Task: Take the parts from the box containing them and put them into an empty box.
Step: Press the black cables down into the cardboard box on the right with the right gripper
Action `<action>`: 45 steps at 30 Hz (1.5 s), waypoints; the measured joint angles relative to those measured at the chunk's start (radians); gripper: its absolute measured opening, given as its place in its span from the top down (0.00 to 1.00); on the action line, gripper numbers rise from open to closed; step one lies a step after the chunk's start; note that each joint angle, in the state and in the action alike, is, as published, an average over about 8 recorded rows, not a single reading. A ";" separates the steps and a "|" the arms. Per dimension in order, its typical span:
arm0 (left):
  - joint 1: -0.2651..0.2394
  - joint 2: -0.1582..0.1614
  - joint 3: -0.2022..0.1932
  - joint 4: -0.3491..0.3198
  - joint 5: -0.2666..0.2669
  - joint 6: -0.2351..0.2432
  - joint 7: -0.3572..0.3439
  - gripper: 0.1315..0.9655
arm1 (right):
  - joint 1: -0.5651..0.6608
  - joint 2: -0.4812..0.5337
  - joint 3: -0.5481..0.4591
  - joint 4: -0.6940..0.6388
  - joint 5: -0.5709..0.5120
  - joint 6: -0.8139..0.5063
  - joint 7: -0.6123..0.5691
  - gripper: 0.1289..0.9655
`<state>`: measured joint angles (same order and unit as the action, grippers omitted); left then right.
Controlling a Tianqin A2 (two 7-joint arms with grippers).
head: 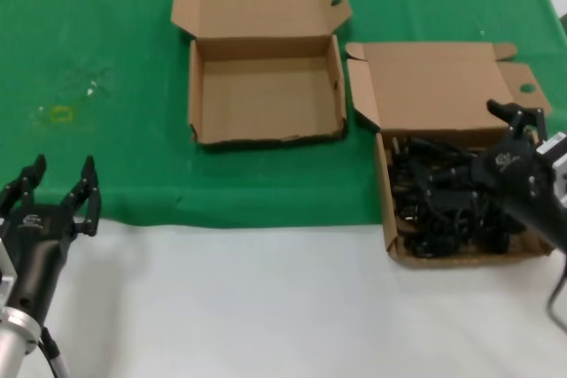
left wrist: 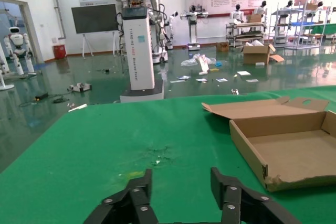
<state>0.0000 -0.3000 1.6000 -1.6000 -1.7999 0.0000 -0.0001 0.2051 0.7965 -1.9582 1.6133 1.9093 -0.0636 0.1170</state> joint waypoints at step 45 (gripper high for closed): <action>0.000 0.000 0.000 0.000 0.000 0.000 0.000 0.99 | 0.878 0.035 -0.277 -0.529 -0.498 -1.378 -0.814 0.00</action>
<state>0.0000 -0.3000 1.6001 -1.6000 -1.7997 0.0000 -0.0003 1.0836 0.8315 -2.2354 1.0843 1.4112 -1.4419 -0.6973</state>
